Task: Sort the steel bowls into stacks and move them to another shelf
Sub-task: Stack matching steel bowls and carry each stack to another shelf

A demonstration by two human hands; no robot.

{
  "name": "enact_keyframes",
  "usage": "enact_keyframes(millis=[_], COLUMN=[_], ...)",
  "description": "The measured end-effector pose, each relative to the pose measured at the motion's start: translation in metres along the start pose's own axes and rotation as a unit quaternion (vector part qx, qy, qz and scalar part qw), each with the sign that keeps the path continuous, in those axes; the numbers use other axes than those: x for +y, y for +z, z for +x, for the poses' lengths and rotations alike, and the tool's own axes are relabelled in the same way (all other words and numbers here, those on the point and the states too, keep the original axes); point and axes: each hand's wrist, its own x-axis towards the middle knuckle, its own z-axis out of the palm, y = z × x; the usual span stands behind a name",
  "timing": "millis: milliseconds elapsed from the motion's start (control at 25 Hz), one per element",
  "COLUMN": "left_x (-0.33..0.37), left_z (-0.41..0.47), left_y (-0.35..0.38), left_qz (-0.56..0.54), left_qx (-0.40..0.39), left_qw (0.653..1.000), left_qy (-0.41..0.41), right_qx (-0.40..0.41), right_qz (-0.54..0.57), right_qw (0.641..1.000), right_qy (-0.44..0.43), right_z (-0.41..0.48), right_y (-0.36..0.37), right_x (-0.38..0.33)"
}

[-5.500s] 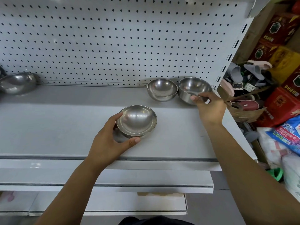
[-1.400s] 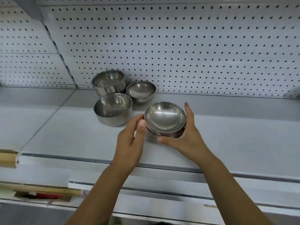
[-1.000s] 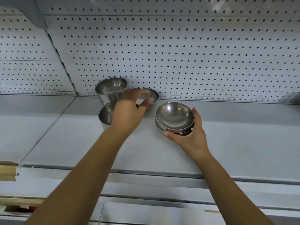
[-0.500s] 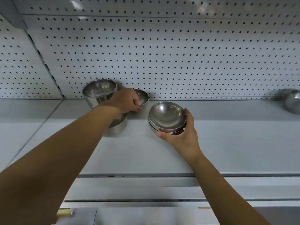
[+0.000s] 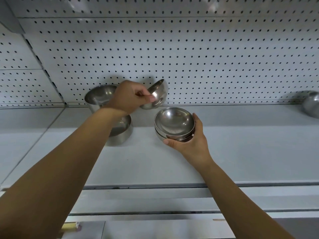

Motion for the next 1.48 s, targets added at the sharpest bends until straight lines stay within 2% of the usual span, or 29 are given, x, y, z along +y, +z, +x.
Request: enact_keyframes(millis=[240, 400, 800, 1000, 1160, 1280, 1400, 1480], left_x=[0.041, 0.045, 0.033, 0.022, 0.011, 0.013, 0.011, 0.002], left_z=[-0.031, -0.042, -0.058, -0.062, -0.067, -0.073, -0.067, -0.051], left_y=[0.01, 0.018, 0.027, 0.03, 0.033, 0.032, 0.019, 0.003], left_qz=[0.03, 0.109, 0.079, 0.141, 0.136, 0.073, 0.025, 0.078], left_qx=[-0.064, -0.119, -0.14, -0.1, -0.081, -0.049, 0.098, 0.155], left_qw=[0.997, 0.985, 0.985, 0.979, 0.979, 0.992, 0.995, 0.98], left_qy=[0.022, 0.059, 0.055, 0.112, 0.125, 0.086, -0.006, -0.094], right_qx=[-0.002, -0.006, -0.005, -0.011, -0.011, -0.01, -0.007, -0.007], right_qz=[0.009, 0.009, 0.033, 0.036, 0.033, 0.035, 0.029, 0.025], right_qw=[1.0, 1.0, 0.999, 0.998, 0.998, 0.998, 0.999, 0.999], right_qy=[-0.013, -0.023, -0.035, -0.043, -0.047, -0.043, -0.042, -0.042], right_z=[0.0, 0.001, 0.0, -0.002, -0.003, -0.003, -0.003, -0.004], right_y=[0.0, 0.001, -0.001, 0.0, 0.0, -0.001, 0.0, 0.001], right_x=[0.003, 0.005, 0.006, 0.006, 0.006, 0.005, 0.005, 0.004])
